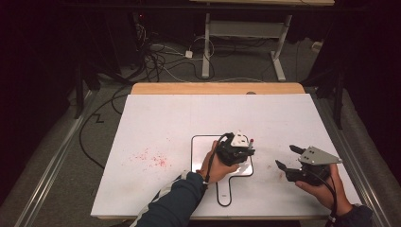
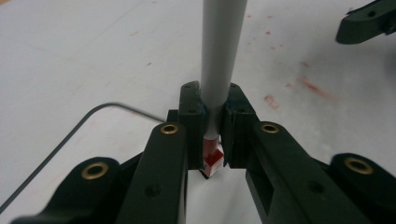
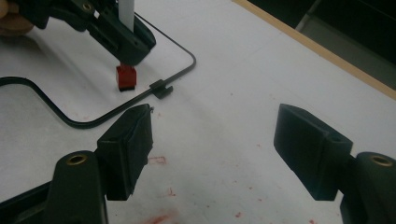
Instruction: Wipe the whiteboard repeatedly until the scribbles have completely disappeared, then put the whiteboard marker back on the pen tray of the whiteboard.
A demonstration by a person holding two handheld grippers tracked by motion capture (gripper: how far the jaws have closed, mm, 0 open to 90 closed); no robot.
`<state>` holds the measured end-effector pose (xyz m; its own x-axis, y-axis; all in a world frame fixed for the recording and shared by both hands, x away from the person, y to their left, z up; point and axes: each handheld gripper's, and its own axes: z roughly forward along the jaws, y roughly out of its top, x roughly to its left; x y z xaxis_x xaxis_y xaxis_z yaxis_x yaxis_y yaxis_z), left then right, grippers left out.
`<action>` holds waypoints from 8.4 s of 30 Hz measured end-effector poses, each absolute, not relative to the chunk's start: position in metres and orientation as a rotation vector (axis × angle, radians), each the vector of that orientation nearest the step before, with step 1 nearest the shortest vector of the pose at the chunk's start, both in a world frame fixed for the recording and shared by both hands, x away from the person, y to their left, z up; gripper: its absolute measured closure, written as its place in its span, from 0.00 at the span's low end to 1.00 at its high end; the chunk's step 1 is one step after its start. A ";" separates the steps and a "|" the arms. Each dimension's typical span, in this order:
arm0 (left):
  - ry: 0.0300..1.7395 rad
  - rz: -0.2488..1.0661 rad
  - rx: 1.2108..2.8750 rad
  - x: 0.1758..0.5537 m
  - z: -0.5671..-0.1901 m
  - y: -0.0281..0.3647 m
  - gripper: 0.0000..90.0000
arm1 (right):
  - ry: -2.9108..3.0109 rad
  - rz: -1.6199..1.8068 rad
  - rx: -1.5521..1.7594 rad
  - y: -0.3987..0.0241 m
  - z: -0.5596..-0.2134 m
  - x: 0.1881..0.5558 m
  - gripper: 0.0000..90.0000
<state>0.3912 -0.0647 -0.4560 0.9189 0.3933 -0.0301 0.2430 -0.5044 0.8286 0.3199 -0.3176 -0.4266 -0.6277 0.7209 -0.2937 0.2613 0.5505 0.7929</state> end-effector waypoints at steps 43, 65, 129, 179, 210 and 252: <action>0.566 0.243 2.079 0.385 -0.462 0.013 0.87 | 2.179 0.960 0.772 -0.315 -0.427 0.319 0.32; 0.659 0.314 2.064 0.366 -0.466 0.094 0.87 | 2.185 0.962 0.770 -0.313 -0.426 0.319 0.32; 0.411 0.322 2.097 0.336 -0.432 0.014 0.40 | 2.310 1.408 0.707 -0.231 -0.390 0.331 0.90; 0.783 0.530 2.175 0.312 -0.470 0.165 0.24 | 2.361 0.989 1.312 -0.241 -0.464 0.435 0.71; 0.771 0.547 2.194 0.309 -0.470 0.161 0.23 | 2.276 1.120 0.801 -0.258 -0.423 0.378 0.44; 0.746 0.715 2.175 0.299 -0.468 0.155 0.19 | 2.012 1.105 0.753 -0.329 -0.438 0.304 0.28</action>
